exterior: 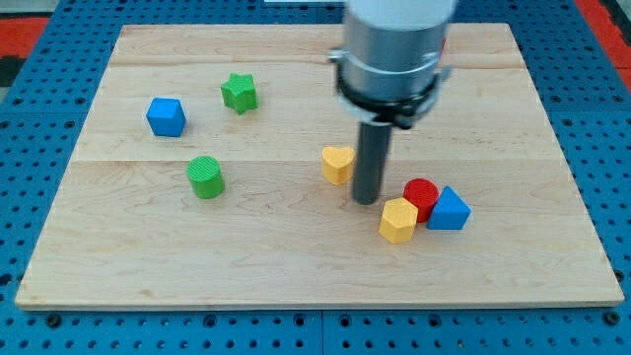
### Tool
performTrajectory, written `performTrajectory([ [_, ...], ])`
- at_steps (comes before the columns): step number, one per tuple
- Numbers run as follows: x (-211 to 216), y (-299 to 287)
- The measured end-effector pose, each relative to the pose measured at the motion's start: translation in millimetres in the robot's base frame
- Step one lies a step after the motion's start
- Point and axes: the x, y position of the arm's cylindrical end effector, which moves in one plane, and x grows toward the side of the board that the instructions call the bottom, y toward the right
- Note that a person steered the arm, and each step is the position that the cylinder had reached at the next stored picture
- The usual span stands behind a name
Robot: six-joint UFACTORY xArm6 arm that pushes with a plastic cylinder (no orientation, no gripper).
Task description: Push the yellow heart towards the red star
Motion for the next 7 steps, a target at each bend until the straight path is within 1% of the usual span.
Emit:
performTrajectory([
  [1, -9, -25],
  [3, -75, 4],
  [4, -110, 9],
  [5, -133, 27],
  [7, -142, 74],
])
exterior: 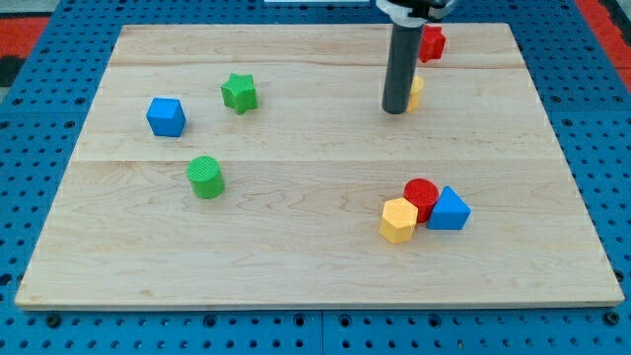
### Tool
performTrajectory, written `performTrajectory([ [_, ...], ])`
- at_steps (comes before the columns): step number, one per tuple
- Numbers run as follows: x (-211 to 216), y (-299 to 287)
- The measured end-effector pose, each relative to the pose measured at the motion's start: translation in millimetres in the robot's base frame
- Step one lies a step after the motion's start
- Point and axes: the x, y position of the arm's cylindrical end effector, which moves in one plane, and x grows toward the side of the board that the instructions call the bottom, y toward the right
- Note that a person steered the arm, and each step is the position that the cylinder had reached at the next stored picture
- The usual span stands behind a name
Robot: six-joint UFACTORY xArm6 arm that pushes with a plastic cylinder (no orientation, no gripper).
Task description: Push the yellow heart towards the red star
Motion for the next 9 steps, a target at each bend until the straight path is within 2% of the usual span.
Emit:
performTrajectory([
  [2, -45, 8],
  [6, -39, 46],
  [9, -61, 51],
])
